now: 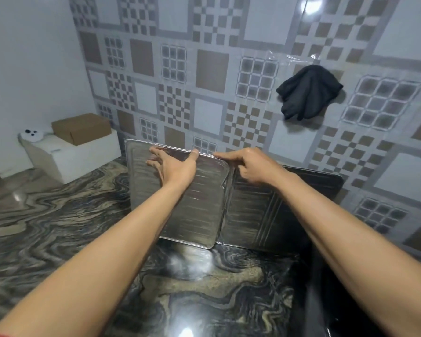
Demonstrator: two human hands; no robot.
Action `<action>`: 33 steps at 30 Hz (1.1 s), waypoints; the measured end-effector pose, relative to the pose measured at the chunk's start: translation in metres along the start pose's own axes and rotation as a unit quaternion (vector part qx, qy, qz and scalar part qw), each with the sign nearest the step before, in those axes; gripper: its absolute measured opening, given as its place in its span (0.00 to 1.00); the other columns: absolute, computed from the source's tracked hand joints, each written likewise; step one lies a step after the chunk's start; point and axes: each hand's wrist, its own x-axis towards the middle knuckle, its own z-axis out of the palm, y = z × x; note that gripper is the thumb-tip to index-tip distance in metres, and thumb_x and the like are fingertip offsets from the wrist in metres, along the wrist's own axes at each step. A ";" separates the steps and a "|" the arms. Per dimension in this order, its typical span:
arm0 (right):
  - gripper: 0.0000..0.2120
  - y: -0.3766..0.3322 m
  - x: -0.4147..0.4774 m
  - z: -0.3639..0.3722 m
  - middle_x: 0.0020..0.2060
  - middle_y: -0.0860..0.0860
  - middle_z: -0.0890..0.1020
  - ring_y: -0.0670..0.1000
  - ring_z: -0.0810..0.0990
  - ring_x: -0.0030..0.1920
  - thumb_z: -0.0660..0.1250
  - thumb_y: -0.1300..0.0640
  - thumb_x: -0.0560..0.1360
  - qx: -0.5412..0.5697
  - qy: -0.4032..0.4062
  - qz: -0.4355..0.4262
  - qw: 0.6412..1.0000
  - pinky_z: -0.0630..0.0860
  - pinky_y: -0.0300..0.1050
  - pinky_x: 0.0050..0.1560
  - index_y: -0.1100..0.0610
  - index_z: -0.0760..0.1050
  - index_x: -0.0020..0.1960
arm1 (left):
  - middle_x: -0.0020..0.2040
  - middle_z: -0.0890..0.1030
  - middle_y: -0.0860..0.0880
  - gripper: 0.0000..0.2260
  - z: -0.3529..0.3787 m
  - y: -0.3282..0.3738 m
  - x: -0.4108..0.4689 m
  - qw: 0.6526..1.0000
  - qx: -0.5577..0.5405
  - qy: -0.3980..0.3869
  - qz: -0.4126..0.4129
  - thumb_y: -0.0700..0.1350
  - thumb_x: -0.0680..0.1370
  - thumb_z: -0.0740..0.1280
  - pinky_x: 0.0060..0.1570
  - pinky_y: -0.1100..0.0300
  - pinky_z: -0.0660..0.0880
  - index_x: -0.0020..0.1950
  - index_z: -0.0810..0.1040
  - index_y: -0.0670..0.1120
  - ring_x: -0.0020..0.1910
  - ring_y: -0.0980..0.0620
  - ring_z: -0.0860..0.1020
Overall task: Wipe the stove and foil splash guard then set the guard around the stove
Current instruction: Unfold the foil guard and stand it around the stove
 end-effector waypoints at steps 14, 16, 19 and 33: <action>0.38 0.006 -0.003 0.004 0.66 0.49 0.78 0.38 0.68 0.27 0.59 0.73 0.74 0.000 0.028 0.009 1.000 0.69 0.32 0.27 0.36 0.69 0.71 | 0.77 0.63 0.38 0.46 -0.018 0.017 0.003 0.998 -0.008 -0.060 -0.023 0.45 0.71 0.63 0.66 0.38 0.70 0.80 0.37 0.47 0.68 0.36 0.71; 0.39 0.015 -0.003 0.004 0.66 0.48 0.78 0.37 0.77 0.38 0.60 0.75 0.73 -0.005 0.060 0.022 0.998 0.75 0.32 0.37 0.37 0.69 0.71 | 0.74 0.67 0.40 0.43 -0.022 0.025 0.005 0.997 0.007 -0.078 -0.011 0.39 0.72 0.60 0.48 0.43 0.81 0.81 0.39 0.46 0.49 0.40 0.79; 0.38 0.036 -0.002 -0.001 0.66 0.51 0.78 0.53 0.78 0.64 0.60 0.74 0.72 -0.006 0.108 0.039 0.993 0.77 0.51 0.62 0.40 0.70 0.71 | 0.73 0.68 0.39 0.38 -0.022 0.032 0.011 0.990 0.089 -0.103 0.043 0.35 0.74 0.60 0.22 0.64 0.74 0.81 0.46 0.41 0.38 0.49 0.73; 0.33 0.112 -0.010 -0.019 0.59 0.55 0.79 0.53 0.78 0.57 0.60 0.69 0.77 -0.064 0.064 0.076 0.993 0.71 0.44 0.53 0.41 0.66 0.75 | 0.30 0.62 0.46 0.18 0.009 0.058 -0.004 0.929 0.110 -0.349 0.054 0.30 0.63 0.59 0.32 0.56 0.50 0.39 0.65 0.53 0.25 0.52 0.60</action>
